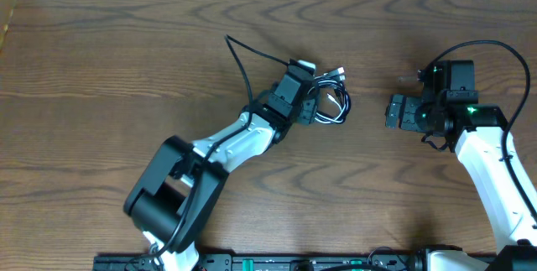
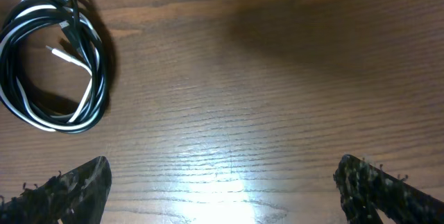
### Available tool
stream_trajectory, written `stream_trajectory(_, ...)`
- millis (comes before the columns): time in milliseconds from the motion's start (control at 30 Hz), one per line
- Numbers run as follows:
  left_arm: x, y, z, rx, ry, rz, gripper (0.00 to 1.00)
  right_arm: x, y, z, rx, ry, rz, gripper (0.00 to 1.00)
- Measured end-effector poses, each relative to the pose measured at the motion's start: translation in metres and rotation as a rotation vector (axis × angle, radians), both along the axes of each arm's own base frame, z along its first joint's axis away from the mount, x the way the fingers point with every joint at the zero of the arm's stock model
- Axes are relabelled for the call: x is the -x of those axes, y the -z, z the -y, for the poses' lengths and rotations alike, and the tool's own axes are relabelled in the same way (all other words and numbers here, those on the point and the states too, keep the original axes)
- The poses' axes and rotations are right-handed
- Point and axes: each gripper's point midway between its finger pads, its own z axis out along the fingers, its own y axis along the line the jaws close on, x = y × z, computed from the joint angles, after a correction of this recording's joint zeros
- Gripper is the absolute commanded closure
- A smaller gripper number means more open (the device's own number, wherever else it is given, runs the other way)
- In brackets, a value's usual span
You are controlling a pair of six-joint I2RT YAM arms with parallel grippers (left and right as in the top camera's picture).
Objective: Untangle cables
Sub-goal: 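Lift the cable bundle with the left gripper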
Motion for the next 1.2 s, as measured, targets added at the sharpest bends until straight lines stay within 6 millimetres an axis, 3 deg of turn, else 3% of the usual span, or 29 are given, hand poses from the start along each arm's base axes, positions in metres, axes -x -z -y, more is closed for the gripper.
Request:
stream_trajectory(167,-0.001,0.02,0.004,-0.01,0.005,-0.013,0.32,0.001,0.001,-0.001,-0.004,-0.002,-0.005,0.01)
stream_trajectory(433,0.002,0.028,0.021,0.004,0.037,0.004,0.4,0.002,0.001,-0.002,-0.011,-0.005,-0.009,0.01)
stream_trajectory(600,0.005,0.038,0.026,-0.009,0.048,-0.008,0.63,0.007,0.003,-0.002,-0.007,-0.017,-0.029,0.01)
stream_trajectory(633,0.005,0.038,0.027,-0.01,0.051,-0.007,0.73,0.008,0.004,-0.002,-0.005,-0.023,-0.036,0.01)
stream_trajectory(733,0.006,0.037,0.032,-0.004,0.057,-0.004,0.92,0.01,0.005,-0.002,0.001,-0.037,-0.042,0.01)
stream_trajectory(967,0.004,0.036,0.035,0.005,0.06,0.001,0.92,0.01,0.005,-0.002,0.005,-0.043,-0.041,0.01)
stream_trajectory(1100,0.004,0.015,0.033,0.01,0.053,0.024,0.92,0.01,0.005,-0.002,0.005,-0.043,-0.041,0.01)
stream_trajectory(1167,0.0,-0.017,0.034,0.041,0.044,0.08,0.92,0.01,0.005,-0.003,0.0,-0.045,-0.041,0.01)
stream_trajectory(1200,-0.002,-0.042,0.035,0.072,0.041,0.122,0.92,0.01,0.005,-0.005,-0.01,-0.049,-0.04,0.01)
